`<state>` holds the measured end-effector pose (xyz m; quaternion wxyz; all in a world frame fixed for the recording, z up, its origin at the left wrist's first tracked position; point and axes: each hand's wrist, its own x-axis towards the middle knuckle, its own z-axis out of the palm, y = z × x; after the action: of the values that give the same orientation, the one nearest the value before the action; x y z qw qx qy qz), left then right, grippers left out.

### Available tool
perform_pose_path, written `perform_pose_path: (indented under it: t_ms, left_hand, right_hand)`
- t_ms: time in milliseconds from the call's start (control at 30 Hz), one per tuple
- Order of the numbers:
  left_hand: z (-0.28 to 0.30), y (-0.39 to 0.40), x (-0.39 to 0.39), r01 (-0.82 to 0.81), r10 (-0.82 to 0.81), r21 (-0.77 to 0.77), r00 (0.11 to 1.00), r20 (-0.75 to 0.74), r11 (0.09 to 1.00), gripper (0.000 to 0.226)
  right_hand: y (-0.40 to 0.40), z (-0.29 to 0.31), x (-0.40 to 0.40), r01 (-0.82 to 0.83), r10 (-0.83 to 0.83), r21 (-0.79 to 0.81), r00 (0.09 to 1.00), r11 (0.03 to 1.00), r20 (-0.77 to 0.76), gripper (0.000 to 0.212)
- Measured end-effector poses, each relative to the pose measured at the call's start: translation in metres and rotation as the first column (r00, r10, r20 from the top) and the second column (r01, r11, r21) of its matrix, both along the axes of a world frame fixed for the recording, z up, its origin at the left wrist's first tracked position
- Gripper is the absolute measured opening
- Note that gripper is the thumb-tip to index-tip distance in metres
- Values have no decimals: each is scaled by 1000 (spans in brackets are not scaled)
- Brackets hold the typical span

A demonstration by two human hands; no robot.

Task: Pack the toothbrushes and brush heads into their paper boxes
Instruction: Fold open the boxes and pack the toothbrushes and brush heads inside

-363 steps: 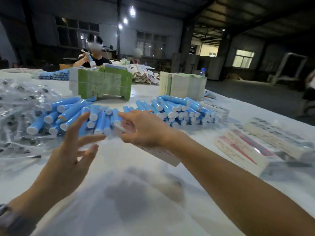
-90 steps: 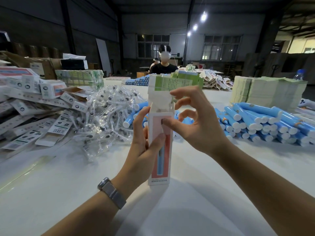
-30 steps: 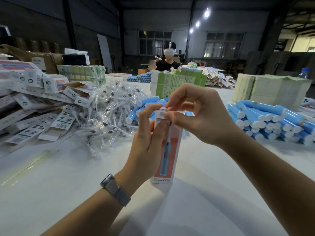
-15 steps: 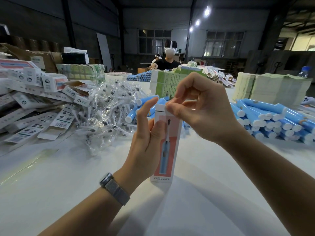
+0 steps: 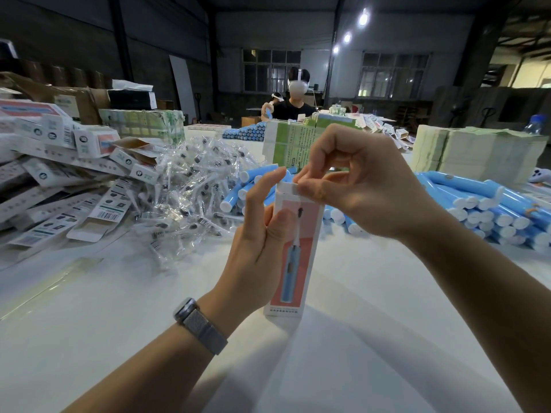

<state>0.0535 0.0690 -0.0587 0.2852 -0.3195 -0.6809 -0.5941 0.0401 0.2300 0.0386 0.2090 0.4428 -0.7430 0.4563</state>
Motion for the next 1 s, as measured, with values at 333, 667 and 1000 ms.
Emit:
perform_pose_path:
  t_ms: [333,667,1000]
  left_hand:
    - [0,1,-2,5,-5,50,1000,0,999,22]
    - [-5,-1,-5,11,-11,102,1000,-7,995,15]
    - [-15,-1,-14,124,-123,0,986,114,992,64]
  right_hand:
    - [2,-9,-10,-143,160,-112,973,983,166,20]
    - [-1,-29,-22,-301,423,-354,837,886,348,18]
    - [-4,-37,-29,93,80,-396,913,914,399,9]
